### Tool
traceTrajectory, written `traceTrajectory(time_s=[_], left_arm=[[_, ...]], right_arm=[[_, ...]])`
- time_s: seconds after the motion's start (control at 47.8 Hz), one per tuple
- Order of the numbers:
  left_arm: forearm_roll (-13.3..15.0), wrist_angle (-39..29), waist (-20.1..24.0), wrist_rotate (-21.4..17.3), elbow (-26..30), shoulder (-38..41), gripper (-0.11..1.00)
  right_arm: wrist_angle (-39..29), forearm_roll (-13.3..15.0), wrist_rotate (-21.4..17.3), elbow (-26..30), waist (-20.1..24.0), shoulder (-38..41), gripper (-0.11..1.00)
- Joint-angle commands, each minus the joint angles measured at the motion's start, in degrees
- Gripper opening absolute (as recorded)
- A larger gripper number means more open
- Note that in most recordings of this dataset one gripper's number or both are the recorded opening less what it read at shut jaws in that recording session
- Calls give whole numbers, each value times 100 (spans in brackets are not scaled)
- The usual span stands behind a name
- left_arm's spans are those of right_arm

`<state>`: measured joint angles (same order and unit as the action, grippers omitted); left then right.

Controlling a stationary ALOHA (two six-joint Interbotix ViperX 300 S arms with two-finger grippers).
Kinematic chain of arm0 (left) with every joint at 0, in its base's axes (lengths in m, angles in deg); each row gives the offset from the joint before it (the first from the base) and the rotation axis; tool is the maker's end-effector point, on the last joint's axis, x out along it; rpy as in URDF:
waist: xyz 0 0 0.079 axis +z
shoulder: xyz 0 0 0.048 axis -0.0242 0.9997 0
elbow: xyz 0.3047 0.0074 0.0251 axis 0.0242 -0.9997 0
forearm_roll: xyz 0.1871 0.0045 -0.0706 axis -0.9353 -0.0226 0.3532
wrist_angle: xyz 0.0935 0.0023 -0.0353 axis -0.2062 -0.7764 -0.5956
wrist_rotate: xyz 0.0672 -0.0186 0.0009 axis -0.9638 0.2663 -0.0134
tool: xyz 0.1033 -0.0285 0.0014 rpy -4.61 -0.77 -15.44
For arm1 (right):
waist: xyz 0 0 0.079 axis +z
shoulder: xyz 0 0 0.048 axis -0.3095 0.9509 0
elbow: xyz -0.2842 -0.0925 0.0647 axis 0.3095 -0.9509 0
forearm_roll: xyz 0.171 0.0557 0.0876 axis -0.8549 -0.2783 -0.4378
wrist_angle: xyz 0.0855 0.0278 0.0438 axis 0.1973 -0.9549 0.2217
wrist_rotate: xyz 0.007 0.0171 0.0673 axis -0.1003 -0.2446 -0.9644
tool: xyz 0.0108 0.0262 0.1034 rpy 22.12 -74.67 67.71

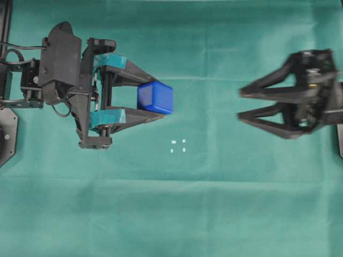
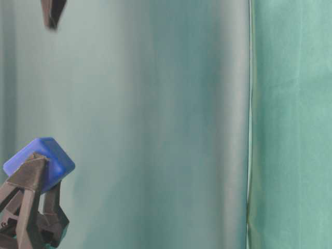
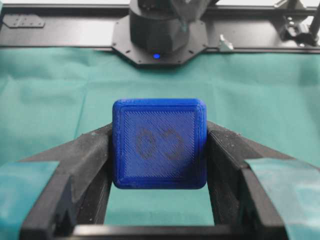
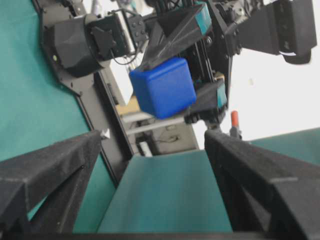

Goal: Handover the blue block to the right arm after grasping it with the left arm, then place it in the designated position.
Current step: 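Move the open right gripper toward the cube in the left gripper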

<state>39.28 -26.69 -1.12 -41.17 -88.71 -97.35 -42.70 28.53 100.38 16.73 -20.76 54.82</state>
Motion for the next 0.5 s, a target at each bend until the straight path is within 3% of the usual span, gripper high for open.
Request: traceTrajectory(time_s=[0.0, 0.481], left_arm=[[9, 18, 9, 9, 79, -97, 46], [9, 18, 9, 9, 79, -97, 46]], right_arm=[[62, 26, 35, 431, -9, 316, 95], [79, 343, 290, 1837, 18, 1934, 95]])
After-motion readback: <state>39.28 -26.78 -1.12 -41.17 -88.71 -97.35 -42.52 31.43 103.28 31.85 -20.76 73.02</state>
